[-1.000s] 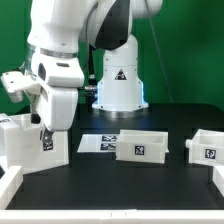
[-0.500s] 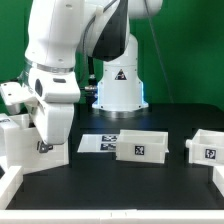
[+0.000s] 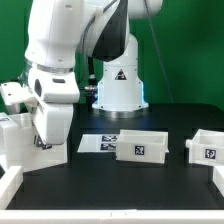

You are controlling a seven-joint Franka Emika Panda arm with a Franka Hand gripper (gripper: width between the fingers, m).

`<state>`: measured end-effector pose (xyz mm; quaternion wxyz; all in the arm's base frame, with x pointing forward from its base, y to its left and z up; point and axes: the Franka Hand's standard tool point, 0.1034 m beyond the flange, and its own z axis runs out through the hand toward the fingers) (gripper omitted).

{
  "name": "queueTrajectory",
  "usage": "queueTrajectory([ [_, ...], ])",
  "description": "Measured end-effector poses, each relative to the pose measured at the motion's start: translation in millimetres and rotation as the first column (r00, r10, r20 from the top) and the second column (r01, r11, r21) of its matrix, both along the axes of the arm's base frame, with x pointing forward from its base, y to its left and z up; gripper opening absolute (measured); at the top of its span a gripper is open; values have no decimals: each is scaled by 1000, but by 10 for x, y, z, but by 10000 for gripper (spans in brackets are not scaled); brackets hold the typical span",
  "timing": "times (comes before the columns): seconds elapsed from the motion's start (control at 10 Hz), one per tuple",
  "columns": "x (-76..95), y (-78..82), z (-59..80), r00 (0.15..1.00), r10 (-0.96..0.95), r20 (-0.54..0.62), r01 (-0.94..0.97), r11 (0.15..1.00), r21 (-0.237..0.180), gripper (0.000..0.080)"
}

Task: Assemble drawer

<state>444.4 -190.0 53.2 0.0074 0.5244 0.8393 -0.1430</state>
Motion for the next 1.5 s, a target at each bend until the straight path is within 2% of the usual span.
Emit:
queueTrajectory([
  [0.1,-2,0,-1,1000,0,0,0,1000,0,64],
  [0.8,-2,-33,16,1000,-13,5,13,1000,2,62],
  [1.0,89,-215,193,997,-61,53,61,998,0,64],
  [1.1,198,-226,305,988,-119,97,120,993,-6,64],
  [1.2,330,-184,461,975,-159,153,161,987,-3,64],
  [1.3,411,-127,550,963,-178,202,181,983,2,64],
  [1.5,365,-118,479,967,-167,190,172,985,-6,64],
])
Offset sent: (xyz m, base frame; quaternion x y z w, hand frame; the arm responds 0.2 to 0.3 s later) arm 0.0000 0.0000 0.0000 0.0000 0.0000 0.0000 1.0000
